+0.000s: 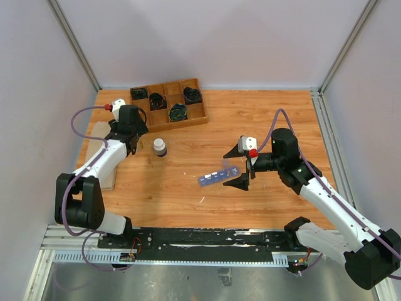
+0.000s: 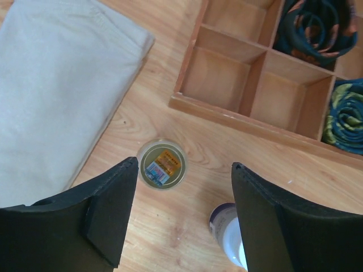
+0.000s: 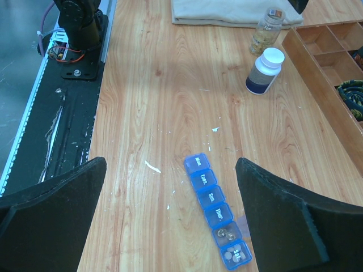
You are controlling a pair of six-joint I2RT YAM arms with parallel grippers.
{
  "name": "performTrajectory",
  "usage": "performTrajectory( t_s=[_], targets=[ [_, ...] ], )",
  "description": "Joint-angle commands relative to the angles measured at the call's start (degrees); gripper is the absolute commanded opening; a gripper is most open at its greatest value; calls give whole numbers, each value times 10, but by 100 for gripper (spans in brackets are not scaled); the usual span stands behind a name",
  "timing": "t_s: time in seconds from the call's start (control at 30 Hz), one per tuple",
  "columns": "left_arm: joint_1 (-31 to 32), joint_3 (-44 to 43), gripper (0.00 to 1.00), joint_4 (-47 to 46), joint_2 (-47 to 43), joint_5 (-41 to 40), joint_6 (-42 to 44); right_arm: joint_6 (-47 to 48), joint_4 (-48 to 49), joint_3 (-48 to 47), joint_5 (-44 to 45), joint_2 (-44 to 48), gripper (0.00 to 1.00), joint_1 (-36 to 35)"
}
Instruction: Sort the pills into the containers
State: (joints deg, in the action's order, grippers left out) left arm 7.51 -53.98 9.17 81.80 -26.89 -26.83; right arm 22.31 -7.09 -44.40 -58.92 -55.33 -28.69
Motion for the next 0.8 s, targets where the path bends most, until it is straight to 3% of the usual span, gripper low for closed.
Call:
performTrajectory(
  t_s=[0.0, 0.13, 0.2, 0.37, 0.57, 0.77],
  targets=[
    [-4, -23, 71, 4, -37, 30, 10, -5, 15, 3, -6, 3, 99, 15],
    [-4, -2, 71, -1, -106, 121, 16, -31, 31, 5, 6, -1, 99, 22],
    [-4, 30, 72, -29, -146, 217, 26, -56, 48, 8, 13, -5, 99, 30],
    [28, 160, 72, -182, -244, 433, 41, -125, 83, 12, 32, -20, 99, 65],
    [200, 248, 73, -304, -284, 500, 210, -169, 68, -9, 8, -68, 99, 135],
    [276, 315, 75, -400, -271, 557, 404, -150, 21, -33, -10, -95, 99, 189]
  ],
)
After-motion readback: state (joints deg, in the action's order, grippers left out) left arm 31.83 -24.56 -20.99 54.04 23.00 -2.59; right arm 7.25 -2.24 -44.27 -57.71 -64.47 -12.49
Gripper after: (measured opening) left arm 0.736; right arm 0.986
